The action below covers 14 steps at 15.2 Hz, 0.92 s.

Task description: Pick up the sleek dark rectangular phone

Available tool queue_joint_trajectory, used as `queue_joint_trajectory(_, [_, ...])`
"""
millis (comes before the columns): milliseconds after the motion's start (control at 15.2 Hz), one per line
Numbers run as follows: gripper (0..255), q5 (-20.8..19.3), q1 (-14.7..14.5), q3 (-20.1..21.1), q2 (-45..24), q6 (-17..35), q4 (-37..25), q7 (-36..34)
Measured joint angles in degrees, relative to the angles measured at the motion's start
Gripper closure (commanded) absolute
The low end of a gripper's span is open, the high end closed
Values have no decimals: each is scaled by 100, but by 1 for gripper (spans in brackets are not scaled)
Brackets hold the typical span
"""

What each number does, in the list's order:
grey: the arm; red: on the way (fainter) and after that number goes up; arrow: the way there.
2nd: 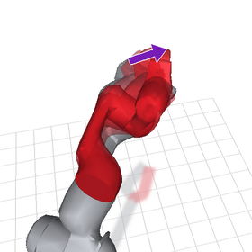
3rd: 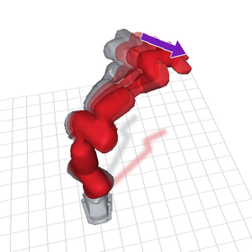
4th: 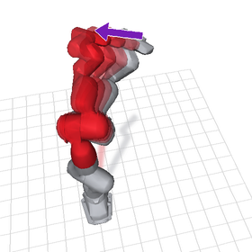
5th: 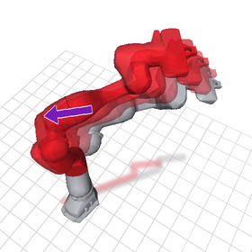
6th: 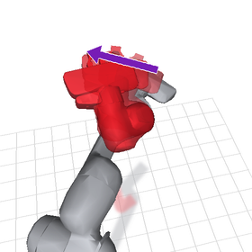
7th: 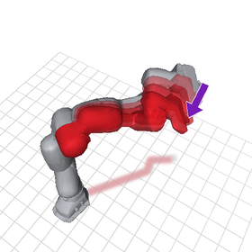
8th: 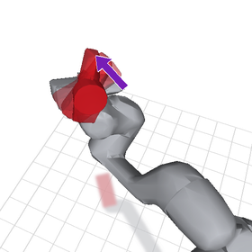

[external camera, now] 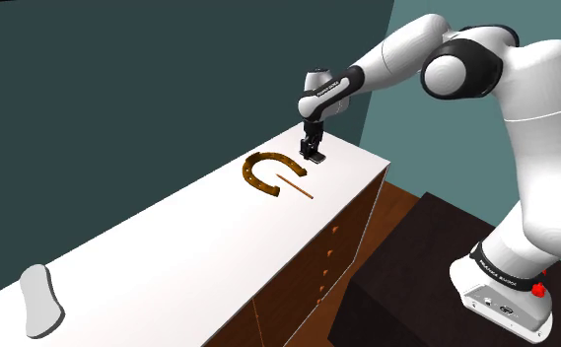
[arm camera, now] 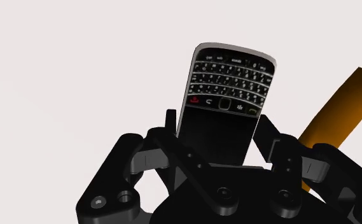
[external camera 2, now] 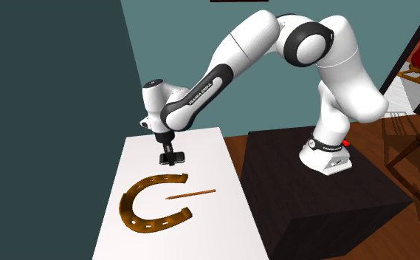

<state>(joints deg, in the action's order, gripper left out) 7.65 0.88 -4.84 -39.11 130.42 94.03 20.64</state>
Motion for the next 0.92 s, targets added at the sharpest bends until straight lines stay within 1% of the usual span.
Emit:
queue_joint_trajectory(528, [255,-49,-18,-37,411,-374,36,-35])
queue_joint_trajectory(924, [255,-84,-30,-58,626,-695,-73,-72])
